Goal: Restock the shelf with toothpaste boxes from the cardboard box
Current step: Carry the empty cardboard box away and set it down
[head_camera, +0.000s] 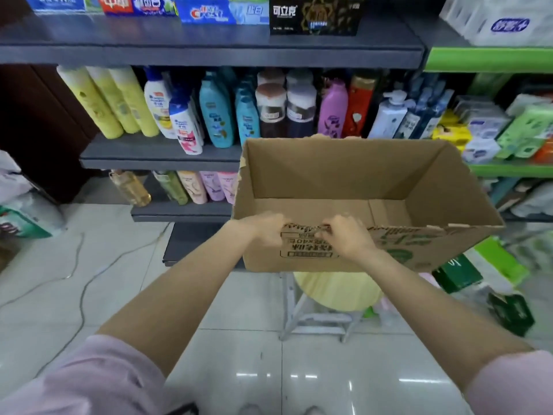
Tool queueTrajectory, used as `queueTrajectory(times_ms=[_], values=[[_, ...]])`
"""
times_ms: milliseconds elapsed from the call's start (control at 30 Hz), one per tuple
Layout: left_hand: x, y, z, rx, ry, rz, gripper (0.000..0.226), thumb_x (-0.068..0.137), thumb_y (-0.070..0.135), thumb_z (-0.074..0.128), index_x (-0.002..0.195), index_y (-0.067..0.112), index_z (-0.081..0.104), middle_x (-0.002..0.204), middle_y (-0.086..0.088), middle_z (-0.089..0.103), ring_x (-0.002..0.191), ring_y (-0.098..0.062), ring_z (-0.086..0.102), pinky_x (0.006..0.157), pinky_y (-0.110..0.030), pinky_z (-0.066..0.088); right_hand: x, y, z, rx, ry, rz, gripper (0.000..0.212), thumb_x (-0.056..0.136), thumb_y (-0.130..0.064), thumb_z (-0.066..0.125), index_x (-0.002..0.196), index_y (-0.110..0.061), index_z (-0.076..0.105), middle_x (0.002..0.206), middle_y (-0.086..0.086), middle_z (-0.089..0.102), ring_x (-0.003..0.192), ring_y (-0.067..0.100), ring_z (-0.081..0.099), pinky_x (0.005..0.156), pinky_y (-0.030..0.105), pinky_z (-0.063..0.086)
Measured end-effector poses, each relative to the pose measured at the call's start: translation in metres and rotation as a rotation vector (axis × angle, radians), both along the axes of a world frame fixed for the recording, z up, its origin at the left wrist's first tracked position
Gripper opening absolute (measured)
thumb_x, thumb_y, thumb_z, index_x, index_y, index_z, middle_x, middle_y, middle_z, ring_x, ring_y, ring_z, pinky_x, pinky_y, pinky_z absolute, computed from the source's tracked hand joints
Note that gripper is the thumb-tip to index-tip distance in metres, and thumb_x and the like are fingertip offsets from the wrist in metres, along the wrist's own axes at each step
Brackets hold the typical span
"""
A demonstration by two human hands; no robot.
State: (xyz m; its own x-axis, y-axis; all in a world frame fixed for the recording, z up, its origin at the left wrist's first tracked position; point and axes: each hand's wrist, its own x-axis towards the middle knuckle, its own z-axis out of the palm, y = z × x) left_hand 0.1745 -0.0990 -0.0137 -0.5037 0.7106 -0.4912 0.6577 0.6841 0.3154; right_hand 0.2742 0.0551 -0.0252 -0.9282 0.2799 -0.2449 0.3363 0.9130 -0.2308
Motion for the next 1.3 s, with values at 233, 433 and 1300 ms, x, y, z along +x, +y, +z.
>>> queueTrajectory(times_ms=[233, 433, 1300], values=[[0.024, 0.026, -0.014, 0.071, 0.161, -0.346, 0.023, 0.097, 0.017, 0.047, 0.116, 0.011, 0.058, 0.108, -0.016, 0.065, 0.098, -0.033, 0.062, 0.072, -0.035, 0.043, 0.052, -0.038, -0.021, -0.353, 0.631, -0.746, 0.047, 0.091, -0.007, 0.053, 0.136, -0.007, 0.039, 0.151, 0.013, 0.012, 0.138, 0.026, 0.023, 0.108, 0.021, 0.019], [0.095, 0.056, -0.006, 0.158, 0.103, -0.559, 0.029, 0.095, 0.007, 0.041, 0.121, 0.008, 0.054, 0.114, -0.019, 0.062, 0.104, -0.035, 0.060, 0.069, -0.030, 0.036, 0.086, -0.039, -0.025, -0.871, 0.587, -1.299, 0.067, 0.086, -0.045, 0.056, 0.137, -0.007, 0.036, 0.139, 0.015, 0.047, 0.122, 0.031, 0.050, 0.106, 0.045, 0.040], [0.413, 0.126, -0.076, 0.101, 0.331, -1.659, 0.053, 0.080, 0.060, 0.059, 0.099, 0.011, 0.063, 0.101, -0.008, 0.067, 0.095, -0.028, 0.064, 0.066, -0.032, 0.039, 0.458, -0.057, -0.085, -0.620, 0.501, -1.744, 0.044, 0.095, -0.010, 0.041, 0.139, -0.014, 0.038, 0.111, 0.009, 0.058, 0.097, 0.029, 0.061, 0.086, 0.042, 0.054]])
